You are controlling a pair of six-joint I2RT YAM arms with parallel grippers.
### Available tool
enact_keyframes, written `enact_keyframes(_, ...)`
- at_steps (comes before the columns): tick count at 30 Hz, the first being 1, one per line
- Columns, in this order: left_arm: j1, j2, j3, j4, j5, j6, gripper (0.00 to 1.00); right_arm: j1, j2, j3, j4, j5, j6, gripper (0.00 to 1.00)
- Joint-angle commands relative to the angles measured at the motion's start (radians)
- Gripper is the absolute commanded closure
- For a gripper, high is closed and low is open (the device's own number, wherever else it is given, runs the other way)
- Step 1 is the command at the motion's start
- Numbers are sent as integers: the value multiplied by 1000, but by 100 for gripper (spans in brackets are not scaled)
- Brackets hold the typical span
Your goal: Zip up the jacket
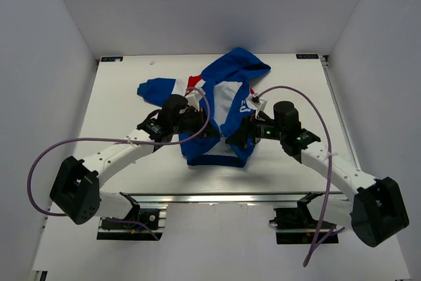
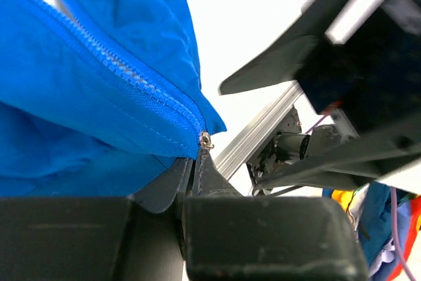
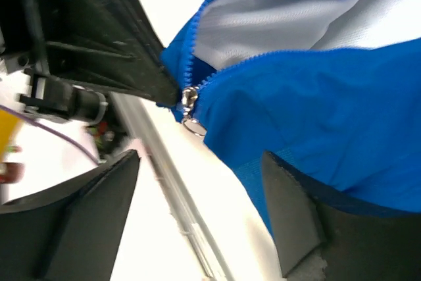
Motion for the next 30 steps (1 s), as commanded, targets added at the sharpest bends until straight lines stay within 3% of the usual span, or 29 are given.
enact_keyframes(1,3,4,59,-76,-34,-48,100,20,-63,48,-132,94,-129,19)
enact_keyframes(2,4,7,69,-106,-45,-57,100,30,-87,51,-195,125,-180,13)
enact_keyframes(6,6,15,116,-151,-74,-121,100,164,-147,62,-268,517,-264,12)
enact_keyframes(8,11,32,182,-212,-77,-138,100,301,-152,74,-277,729,-299,11)
enact_keyframes(15,17,164,346,-378,-17,-157,100,556,-85,131,-272,1180,-374,11)
enact_keyframes(22,18,144,297,-340,46,-198,100,645,-8,148,-191,1340,-399,14)
enact_keyframes(30,18,104,291,-338,12,-206,100,675,44,176,-174,1320,-448,28)
